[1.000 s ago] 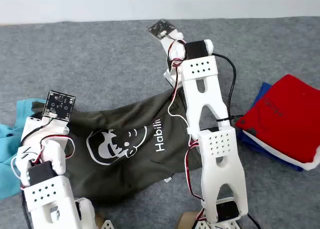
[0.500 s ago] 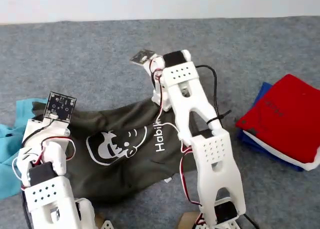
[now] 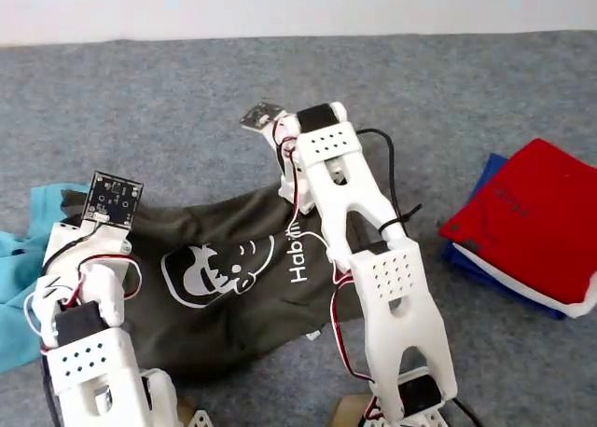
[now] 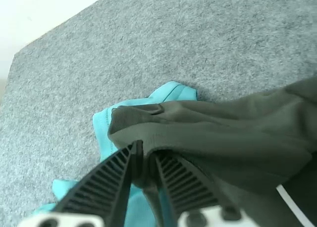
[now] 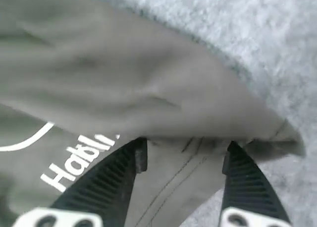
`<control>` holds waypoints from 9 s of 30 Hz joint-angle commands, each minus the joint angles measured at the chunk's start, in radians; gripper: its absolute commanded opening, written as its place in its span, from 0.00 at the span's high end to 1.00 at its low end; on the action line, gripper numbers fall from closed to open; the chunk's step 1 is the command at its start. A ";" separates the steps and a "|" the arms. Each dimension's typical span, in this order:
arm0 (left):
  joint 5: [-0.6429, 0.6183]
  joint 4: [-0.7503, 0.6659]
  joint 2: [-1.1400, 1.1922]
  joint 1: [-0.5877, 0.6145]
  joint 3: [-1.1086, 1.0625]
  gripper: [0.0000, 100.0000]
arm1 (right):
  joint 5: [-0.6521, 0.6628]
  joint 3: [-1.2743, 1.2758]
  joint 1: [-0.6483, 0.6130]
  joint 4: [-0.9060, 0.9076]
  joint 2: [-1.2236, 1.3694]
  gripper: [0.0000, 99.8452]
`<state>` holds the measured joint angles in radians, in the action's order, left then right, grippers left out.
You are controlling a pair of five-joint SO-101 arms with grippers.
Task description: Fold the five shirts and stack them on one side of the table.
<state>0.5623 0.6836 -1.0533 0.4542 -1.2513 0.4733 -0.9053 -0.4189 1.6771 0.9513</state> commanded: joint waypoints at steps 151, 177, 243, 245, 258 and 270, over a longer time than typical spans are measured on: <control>0.167 -0.296 1.085 -0.221 1.129 1.00 | 0.542 0.732 0.492 -1.115 -0.797 0.99; 0.169 0.232 1.636 -0.244 2.045 1.00 | 0.629 -0.181 0.426 -0.774 -0.219 0.99; -0.061 0.690 1.054 -0.265 2.789 0.99 | 0.626 -0.750 0.615 -0.203 -0.618 0.99; -0.043 0.744 1.013 -0.265 2.789 0.99 | 0.643 -0.750 0.639 -0.128 -0.667 0.99; 0.060 1.071 0.868 -0.124 2.786 0.99 | 0.710 -0.439 0.648 0.119 -1.013 0.99; 0.233 0.997 0.872 -0.198 1.946 0.99 | 0.732 0.502 0.414 -0.041 -1.050 0.99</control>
<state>0.7449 1.7331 -0.1695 0.2885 0.9505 1.1976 -0.5508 0.0245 1.7323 -0.1289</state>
